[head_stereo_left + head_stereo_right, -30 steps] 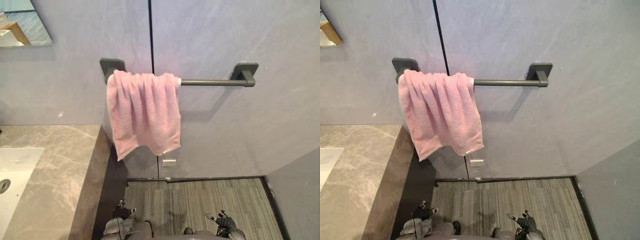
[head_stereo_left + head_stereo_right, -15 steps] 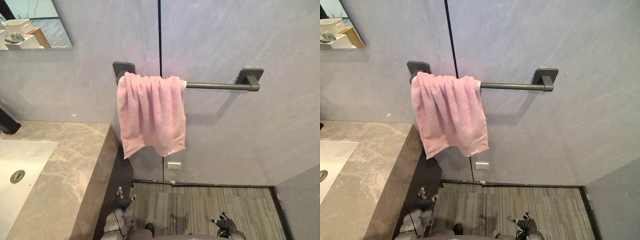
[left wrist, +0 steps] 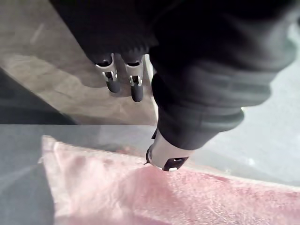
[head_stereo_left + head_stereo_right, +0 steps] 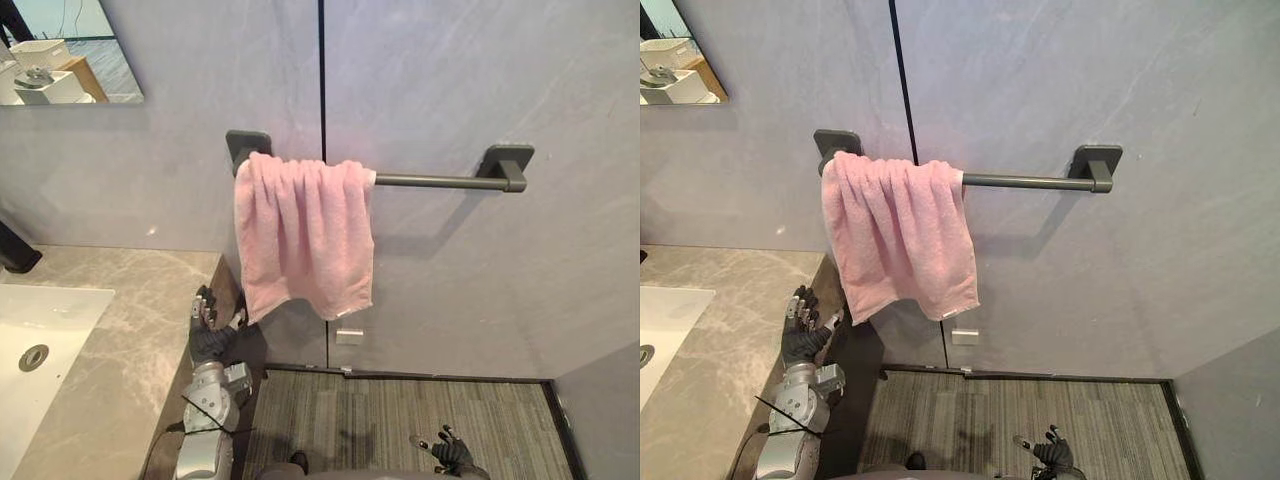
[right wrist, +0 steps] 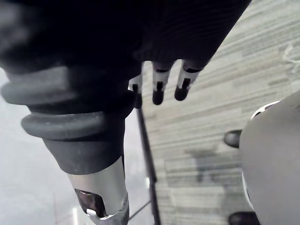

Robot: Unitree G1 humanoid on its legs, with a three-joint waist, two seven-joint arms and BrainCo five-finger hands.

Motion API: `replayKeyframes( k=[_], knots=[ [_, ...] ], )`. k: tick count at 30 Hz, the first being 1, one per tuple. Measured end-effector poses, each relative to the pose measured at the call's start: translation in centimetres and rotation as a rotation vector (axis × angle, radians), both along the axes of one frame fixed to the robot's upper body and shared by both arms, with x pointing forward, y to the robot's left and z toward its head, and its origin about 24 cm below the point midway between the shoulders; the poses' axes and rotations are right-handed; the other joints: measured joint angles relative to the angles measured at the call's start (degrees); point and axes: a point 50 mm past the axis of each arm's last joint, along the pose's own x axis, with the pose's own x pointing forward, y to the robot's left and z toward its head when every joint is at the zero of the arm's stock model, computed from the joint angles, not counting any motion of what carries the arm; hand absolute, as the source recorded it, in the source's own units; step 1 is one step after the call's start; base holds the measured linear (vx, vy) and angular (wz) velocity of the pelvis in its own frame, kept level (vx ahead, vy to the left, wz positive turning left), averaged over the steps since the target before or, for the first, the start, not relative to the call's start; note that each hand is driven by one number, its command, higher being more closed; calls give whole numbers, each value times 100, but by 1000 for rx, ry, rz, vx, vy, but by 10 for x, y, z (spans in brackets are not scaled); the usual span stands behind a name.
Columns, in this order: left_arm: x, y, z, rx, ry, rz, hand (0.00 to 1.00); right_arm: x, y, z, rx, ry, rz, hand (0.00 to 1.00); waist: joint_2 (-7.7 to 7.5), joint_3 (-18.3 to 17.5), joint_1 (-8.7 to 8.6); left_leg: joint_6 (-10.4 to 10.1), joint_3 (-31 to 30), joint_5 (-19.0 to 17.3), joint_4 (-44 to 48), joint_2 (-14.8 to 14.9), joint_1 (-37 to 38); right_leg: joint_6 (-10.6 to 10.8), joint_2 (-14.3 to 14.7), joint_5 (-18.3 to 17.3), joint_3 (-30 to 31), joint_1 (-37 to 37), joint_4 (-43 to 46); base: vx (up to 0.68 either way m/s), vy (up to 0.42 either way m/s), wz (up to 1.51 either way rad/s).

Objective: Organize washtable

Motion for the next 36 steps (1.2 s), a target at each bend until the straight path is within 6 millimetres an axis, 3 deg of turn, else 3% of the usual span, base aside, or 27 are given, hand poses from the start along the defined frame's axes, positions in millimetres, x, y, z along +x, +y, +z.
replayKeyframes(
  k=[9,17,24,25,36],
  knots=[
    [17,6,12,65,-42,-31,0,0,-1,0,4,1,20,0,53,-78,-24,2,28,-1,-54,11,57,-15,43,82,92,-14,-64,-45,-4,-4],
    [30,14,3,61,-5,-38,0,1,-10,1,-20,3,41,0,26,-97,-295,1,114,2,-106,16,-7,-4,96,230,214,-59,-334,-23,-8,-9],
    [45,21,9,106,-11,-53,0,4,-13,2,-35,0,60,0,21,-103,-332,3,163,1,-123,5,-64,-7,121,325,309,-103,-476,41,-7,-8],
    [45,22,7,115,4,-62,100,4,-13,3,-35,0,60,0,20,-103,-328,3,159,1,-123,5,-65,-8,122,326,307,-102,-482,0,0,0],
    [59,27,7,189,45,-118,100,35,-7,19,-49,-133,137,0,5,-105,-518,4,317,1,-110,5,-72,12,118,536,489,-140,-643,-55,3,-11]
  ],
)
